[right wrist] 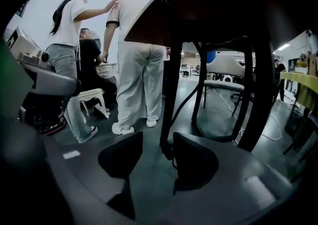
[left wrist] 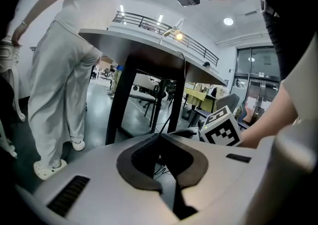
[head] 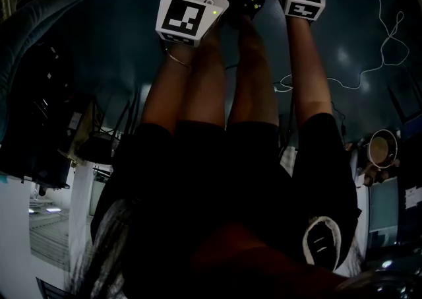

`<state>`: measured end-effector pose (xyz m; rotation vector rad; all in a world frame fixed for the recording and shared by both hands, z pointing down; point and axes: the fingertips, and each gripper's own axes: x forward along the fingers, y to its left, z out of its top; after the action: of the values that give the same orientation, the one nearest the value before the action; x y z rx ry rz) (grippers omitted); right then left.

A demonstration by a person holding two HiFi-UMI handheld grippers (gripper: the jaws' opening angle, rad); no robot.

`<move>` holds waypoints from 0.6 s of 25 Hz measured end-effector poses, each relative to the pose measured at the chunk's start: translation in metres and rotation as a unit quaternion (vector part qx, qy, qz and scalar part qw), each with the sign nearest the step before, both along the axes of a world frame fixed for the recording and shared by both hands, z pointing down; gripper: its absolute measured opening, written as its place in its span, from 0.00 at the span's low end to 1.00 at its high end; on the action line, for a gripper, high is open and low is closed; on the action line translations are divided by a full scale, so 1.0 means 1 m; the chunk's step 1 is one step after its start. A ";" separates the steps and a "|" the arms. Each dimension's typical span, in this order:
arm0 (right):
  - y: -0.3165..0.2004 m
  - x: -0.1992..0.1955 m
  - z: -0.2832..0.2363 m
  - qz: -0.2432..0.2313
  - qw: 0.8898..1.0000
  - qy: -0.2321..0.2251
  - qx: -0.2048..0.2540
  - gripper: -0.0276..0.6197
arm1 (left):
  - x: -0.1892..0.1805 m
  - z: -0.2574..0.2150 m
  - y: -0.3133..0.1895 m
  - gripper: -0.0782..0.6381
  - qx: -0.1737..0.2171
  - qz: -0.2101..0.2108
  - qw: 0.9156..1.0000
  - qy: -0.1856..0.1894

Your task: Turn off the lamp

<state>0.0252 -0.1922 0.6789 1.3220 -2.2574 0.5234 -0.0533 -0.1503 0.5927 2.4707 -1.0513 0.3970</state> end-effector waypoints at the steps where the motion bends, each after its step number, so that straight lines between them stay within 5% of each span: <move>1: -0.002 0.000 0.005 0.001 1.000 0.003 -0.002 0.29 | -0.002 0.002 0.000 0.11 -0.001 0.000 1.000 -0.002; 15: -0.030 0.005 0.047 0.001 1.000 0.017 -0.023 0.25 | -0.017 0.012 -0.001 0.11 -0.007 -0.005 1.000 -0.018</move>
<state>0.0297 -0.2222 0.7260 1.3009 -2.2040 0.5449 -0.0708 -0.1508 0.6046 2.4548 -1.0706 0.4451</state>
